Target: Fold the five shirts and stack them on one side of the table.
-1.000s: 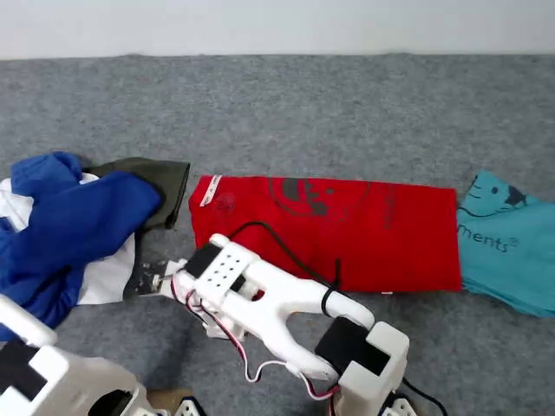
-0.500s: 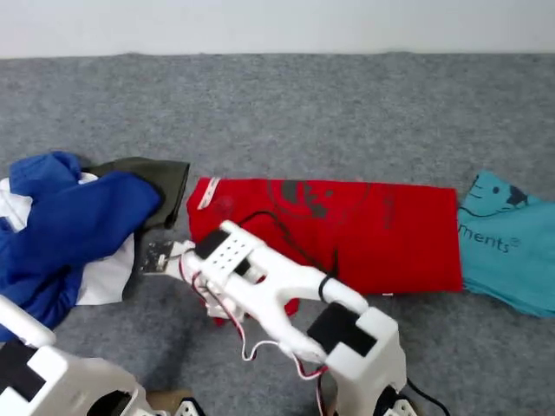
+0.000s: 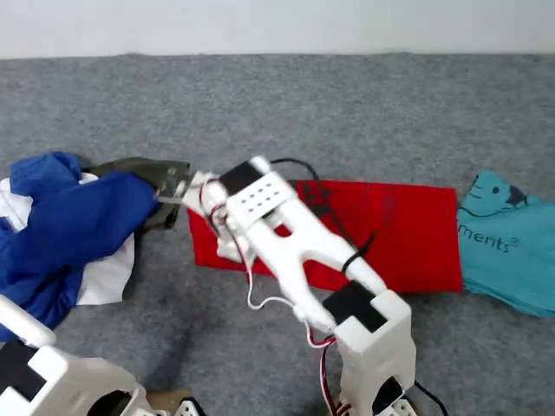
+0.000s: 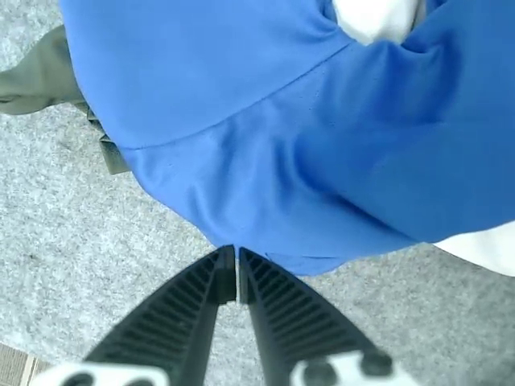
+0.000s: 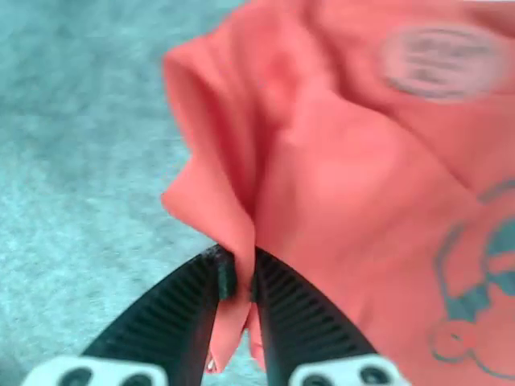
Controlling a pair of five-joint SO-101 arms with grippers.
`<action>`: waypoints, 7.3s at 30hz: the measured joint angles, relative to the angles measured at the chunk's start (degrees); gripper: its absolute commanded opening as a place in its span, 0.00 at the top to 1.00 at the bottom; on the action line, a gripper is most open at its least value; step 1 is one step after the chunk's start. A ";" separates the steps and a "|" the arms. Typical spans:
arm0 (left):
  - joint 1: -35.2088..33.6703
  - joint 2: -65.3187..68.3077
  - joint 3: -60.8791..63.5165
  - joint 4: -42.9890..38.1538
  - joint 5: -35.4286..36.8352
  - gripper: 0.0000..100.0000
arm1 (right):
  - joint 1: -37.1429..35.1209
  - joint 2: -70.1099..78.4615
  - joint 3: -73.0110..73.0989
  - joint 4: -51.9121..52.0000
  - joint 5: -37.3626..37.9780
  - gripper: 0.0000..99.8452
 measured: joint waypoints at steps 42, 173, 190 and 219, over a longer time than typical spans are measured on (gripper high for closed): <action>1.76 0.00 0.00 0.00 0.00 0.98 | 10.29 20.04 -37.01 14.86 -4.40 0.99; 10.81 -0.09 0.00 2.90 -0.26 0.98 | 50.37 28.31 -26.11 8.88 -8.18 0.99; 10.81 -0.09 0.00 2.90 -0.26 0.98 | 33.41 8.97 -30.59 14.68 -7.65 0.99; 12.22 -0.09 0.00 2.29 -0.26 0.98 | 3.60 18.73 -30.95 -2.90 -7.91 0.78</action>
